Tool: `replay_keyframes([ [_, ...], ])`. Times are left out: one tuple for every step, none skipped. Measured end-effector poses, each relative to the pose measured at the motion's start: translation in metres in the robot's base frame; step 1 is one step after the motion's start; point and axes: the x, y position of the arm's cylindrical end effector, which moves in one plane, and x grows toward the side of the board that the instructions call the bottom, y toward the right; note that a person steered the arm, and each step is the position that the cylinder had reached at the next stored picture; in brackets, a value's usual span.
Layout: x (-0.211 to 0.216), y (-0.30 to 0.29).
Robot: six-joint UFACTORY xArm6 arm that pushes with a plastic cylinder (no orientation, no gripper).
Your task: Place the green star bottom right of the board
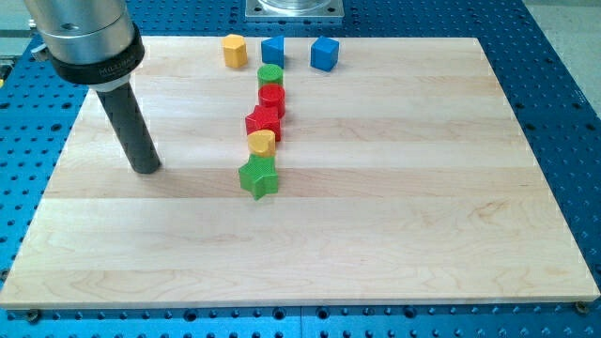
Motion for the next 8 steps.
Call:
replay_keyframes([
  [0.000, 0.000],
  [0.000, -0.001],
  [0.001, 0.030],
  [0.002, 0.103],
  [0.016, 0.136],
  [0.056, 0.186],
  [0.070, 0.205],
  [0.082, 0.209],
])
